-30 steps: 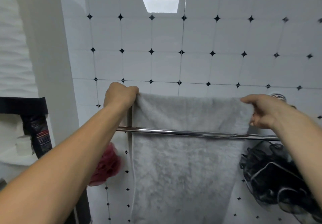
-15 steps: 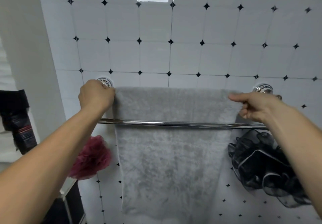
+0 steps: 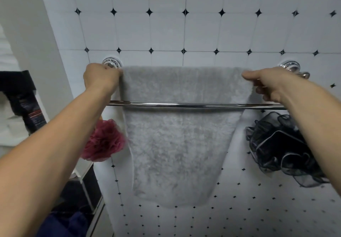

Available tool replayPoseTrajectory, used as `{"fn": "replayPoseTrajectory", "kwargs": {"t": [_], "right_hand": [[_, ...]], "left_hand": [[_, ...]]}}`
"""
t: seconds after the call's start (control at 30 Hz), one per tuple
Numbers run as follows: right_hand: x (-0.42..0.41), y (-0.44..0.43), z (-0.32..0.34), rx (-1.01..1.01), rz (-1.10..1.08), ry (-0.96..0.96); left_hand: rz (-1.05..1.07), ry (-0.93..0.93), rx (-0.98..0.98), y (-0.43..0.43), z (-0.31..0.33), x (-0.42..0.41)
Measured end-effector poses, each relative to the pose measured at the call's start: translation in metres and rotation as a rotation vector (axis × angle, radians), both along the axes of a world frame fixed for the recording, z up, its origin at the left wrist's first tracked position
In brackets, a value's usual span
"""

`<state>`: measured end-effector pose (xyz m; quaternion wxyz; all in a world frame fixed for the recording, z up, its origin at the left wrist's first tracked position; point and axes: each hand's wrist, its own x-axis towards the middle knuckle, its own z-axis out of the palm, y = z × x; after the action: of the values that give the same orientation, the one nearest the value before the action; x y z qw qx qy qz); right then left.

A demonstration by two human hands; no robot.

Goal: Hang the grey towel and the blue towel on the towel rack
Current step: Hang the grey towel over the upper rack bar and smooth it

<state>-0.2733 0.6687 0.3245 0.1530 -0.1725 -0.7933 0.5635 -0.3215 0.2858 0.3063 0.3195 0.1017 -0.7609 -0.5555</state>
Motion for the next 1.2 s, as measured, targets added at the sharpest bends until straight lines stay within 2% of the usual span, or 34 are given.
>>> {"fn": "replayPoseTrajectory", "kwargs": {"t": [0.17,0.3,0.43,0.8,0.9,0.97,1.07,1.2], "right_hand": [[-0.002,0.005,0.015,-0.021,-0.128,0.145],[-0.01,0.015,0.014,0.146,-0.268,0.173],[-0.01,0.02,0.007,0.307,-0.234,0.183],[-0.017,0.024,0.0,0.352,-0.241,0.243],[-0.019,0.023,-0.006,0.372,-0.215,0.253],[-0.016,0.024,-0.009,0.446,-0.272,0.299],[-0.005,0.015,-0.008,0.516,-0.325,0.409],[0.008,-0.023,-0.014,0.59,-0.116,0.585]], "left_hand": [[-0.057,-0.032,0.018,0.002,0.004,0.001],[-0.043,-0.022,-0.068,0.01,0.001,0.005],[-0.033,0.027,-0.052,0.01,0.002,0.004],[-0.097,0.052,-0.003,0.01,-0.004,-0.006],[-0.086,0.059,-0.084,0.008,-0.009,-0.005],[-0.066,0.048,-0.169,0.008,-0.009,-0.003],[0.029,0.005,-0.377,0.009,-0.005,0.003],[0.076,0.153,-0.528,0.013,-0.007,0.018]]}}
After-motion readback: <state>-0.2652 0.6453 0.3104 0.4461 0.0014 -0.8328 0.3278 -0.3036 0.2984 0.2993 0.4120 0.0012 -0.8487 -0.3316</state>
